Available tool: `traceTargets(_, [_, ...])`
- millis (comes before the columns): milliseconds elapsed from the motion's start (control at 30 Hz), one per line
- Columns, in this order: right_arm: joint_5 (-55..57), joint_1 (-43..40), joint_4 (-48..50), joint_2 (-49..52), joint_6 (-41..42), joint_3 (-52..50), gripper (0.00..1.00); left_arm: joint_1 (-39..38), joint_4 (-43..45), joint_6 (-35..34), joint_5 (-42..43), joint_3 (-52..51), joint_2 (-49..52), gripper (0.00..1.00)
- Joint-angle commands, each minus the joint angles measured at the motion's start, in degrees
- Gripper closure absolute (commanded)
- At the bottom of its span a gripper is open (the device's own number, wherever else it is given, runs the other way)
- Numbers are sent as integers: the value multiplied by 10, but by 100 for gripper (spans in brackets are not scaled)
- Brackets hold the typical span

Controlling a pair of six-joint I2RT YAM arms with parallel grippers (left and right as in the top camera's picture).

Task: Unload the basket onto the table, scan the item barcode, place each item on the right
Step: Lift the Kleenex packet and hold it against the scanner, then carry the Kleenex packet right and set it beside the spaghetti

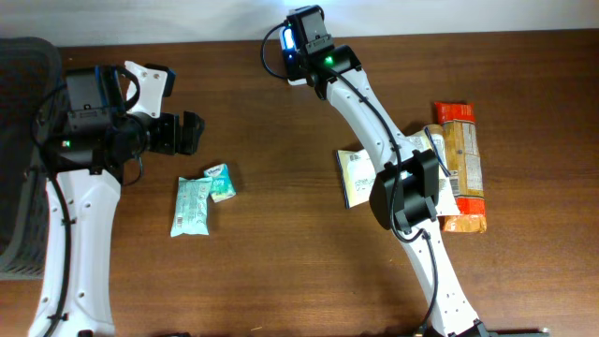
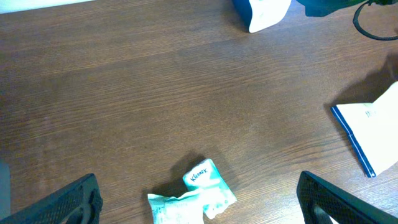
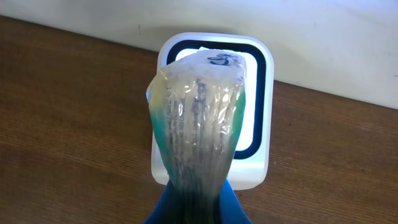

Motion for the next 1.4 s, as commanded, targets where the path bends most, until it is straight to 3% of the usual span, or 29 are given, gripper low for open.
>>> traceTargets(0, [-20,1,-12,-18,15,6,96,1,-1,9,1,7,-8,1])
traceTargets(133, [-33,0,-53,-81,15,13,96,1,-1,9,0,7,-8,1])
traceTargets(233, [-66,0,-158,-174,15,15,96,1,-1,9,0,7,-8,1])
traceTargets(367, [-69,-1,-372,-278,15,15,96,1,-1,9,0,7,-8,1])
traceTargets(467, [21,-28,-530,-296,99,15,96,1,-1,9,0,7,-8,1])
traceTargets(633, [42,-110,-543,-290,142,-76,96,1,-1,9,1,7,-8,1])
traceTargets(833, [42,-221,-539,-289,150,-259,96,1,-1,9,0,7,-8,1])
traceTargets(867, [40,-231,-534,-289,149,-288,87,1,-1,9,0,7,-8,1])
traceTargets(933, [40,-237,-525,-289,138,-318,56,1,-1,9,0,7,-8,1])
traceTargets(1033, [37,-235,-526,-290,114,-310,21,1,-1,9,0,7,-8,1])
traceTargets(1233, [-261,-222,-504,-290,-36,-266,21,1,-1,9,0,7,-8,1])
traceTargets(1367, [-302,-158,-488,-287,-42,-270,22,1,-1,9,0,7,-8,1])
